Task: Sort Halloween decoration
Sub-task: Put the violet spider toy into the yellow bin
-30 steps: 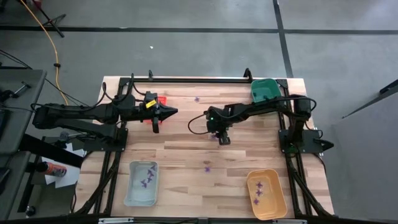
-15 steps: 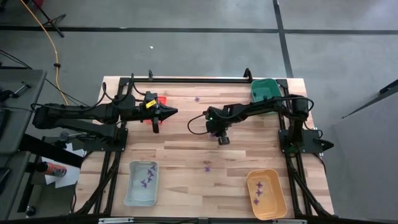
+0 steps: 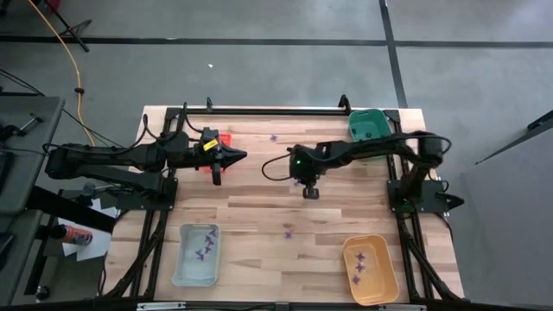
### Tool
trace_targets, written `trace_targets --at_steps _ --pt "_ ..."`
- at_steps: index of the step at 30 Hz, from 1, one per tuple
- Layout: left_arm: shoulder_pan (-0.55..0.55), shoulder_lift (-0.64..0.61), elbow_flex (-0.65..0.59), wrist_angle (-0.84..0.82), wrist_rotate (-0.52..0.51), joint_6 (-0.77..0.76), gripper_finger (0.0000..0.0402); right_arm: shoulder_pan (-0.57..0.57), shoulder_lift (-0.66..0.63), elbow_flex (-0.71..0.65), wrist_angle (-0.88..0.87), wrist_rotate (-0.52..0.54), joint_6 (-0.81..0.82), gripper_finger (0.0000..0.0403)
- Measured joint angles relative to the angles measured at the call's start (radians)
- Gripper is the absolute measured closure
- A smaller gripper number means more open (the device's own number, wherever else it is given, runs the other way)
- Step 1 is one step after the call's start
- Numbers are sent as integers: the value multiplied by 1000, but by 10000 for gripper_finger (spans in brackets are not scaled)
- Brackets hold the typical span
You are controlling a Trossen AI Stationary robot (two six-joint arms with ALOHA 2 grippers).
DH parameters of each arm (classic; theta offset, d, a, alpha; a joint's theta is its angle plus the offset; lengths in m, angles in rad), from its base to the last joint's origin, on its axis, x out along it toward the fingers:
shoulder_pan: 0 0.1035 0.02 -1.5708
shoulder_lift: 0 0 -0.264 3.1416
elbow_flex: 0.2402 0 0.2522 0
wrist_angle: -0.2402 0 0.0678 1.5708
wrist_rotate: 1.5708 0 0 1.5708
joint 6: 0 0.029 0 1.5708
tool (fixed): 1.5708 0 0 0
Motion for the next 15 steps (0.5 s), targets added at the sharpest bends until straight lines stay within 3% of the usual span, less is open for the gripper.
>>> trace_targets --at_steps 8,15 --pt "0 0 0 -41 0 58 402 33 -225 -13 -48 67 98 402" --pt "0 0 1 -40 0 76 402 99 -480 -244 101 161 321 403"
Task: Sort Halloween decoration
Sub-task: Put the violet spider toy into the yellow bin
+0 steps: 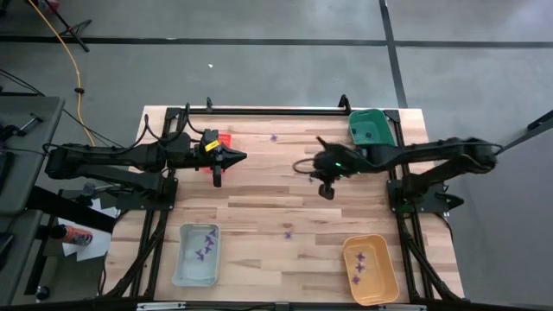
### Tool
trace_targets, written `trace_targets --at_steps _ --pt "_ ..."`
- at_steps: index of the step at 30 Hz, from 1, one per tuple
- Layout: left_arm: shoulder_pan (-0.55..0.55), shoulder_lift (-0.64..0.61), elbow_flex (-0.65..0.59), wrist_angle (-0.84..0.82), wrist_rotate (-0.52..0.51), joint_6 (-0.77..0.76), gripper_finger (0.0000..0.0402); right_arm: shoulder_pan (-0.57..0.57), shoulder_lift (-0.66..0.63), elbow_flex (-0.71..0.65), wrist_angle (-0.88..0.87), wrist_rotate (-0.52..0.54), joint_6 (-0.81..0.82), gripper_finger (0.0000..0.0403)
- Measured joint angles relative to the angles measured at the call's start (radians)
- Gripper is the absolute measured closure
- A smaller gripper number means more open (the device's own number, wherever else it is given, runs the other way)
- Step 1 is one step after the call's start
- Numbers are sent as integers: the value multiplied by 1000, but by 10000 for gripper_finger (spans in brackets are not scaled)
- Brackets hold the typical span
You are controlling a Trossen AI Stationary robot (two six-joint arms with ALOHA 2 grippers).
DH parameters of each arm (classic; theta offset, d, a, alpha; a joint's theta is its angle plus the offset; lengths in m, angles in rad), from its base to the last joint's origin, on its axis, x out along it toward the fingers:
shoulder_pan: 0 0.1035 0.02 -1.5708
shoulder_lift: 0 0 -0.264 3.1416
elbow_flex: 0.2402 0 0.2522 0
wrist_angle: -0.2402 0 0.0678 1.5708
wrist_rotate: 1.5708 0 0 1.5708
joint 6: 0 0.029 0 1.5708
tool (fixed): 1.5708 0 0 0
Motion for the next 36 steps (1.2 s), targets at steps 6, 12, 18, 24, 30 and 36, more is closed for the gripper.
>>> trace_targets --at_steps 6,12,18,24,30,36 --pt "0 0 0 1 0 38 401 51 -162 -156 312 97 142 403" --pt "0 1 0 0 -1 79 401 37 -170 -123 517 161 87 403" --pt "0 21 0 10 -12 114 401 18 -160 -52 544 162 24 403" --pt "0 34 0 8 -12 118 401 17 -160 -47 543 164 12 403" --pt "0 34 0 18 -12 118 401 17 -160 -49 541 162 12 403" --pt "0 34 0 17 -12 118 401 17 -160 -49 542 161 14 403"
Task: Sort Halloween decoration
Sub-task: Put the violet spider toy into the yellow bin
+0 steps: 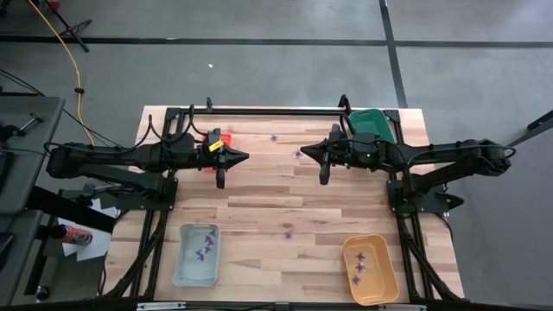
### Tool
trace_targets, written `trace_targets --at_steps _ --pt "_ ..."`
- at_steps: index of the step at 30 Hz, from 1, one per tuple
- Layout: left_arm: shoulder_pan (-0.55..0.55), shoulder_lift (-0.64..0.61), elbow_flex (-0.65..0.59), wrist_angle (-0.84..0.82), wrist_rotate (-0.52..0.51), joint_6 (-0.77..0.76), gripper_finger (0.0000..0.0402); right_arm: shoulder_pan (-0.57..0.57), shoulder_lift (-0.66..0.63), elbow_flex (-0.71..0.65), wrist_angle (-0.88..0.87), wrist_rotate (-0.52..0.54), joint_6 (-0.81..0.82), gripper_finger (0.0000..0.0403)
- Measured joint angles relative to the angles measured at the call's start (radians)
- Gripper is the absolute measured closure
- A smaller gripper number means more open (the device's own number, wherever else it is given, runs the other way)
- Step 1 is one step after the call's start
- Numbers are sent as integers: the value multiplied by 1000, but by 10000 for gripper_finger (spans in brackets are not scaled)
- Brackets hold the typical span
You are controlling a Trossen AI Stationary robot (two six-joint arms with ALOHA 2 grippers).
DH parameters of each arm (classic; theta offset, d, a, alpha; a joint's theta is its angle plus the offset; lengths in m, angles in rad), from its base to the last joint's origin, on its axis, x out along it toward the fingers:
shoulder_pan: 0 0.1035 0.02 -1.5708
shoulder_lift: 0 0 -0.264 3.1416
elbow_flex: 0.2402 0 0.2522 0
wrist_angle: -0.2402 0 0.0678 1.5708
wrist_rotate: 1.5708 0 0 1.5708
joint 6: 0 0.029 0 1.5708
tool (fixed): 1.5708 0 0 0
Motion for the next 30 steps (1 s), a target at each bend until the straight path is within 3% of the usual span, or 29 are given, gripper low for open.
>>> trace_targets --at_steps 6,13,17,24,30 --pt "0 0 0 0 0 0 401 1 -2 0 -2 -63 61 403" --pt "0 0 0 -4 1 -10 401 104 -5 0 -167 -444 334 403" --pt "0 0 0 -7 1 -10 402 258 -5 0 -363 -556 534 403" --pt "0 0 0 -11 1 -10 401 613 -2 0 -586 -532 843 403" --pt "0 0 0 -11 1 -10 401 840 58 0 -626 -388 1014 403"
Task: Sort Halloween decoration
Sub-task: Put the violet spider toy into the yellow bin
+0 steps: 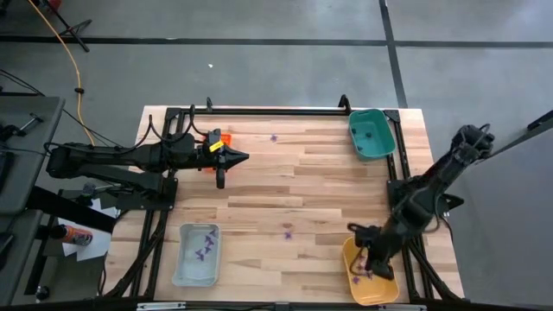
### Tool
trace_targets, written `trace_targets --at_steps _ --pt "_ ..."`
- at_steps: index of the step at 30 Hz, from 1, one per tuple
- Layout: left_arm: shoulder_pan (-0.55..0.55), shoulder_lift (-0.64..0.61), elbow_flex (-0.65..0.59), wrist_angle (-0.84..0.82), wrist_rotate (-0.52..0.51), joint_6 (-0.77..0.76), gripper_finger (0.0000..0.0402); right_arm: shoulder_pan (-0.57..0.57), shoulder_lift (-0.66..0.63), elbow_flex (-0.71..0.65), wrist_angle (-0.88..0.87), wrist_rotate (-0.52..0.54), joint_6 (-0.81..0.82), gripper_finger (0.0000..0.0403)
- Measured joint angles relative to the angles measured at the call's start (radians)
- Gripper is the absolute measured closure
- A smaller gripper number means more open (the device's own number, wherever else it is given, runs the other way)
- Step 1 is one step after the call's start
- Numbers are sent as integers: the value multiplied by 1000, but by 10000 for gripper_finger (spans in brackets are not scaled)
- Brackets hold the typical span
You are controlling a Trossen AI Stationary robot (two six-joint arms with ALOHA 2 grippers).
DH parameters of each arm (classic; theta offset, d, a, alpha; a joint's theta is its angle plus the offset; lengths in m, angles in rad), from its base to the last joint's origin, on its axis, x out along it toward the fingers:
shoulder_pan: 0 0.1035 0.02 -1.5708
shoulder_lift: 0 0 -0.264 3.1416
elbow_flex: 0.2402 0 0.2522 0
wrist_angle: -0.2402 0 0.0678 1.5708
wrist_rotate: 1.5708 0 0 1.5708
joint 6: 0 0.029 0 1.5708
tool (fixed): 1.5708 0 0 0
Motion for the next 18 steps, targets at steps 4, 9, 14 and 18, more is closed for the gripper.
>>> trace_targets --at_steps 4,9,14,18 --pt "0 0 0 0 0 0 402 32 75 0 -56 82 1 403" --pt "0 0 0 0 0 -1 401 31 190 0 -94 93 -58 403" --pt "0 0 0 0 0 -1 401 31 286 0 -83 108 -98 403" --pt "0 0 0 1 0 -2 401 31 336 0 -83 111 -100 403"
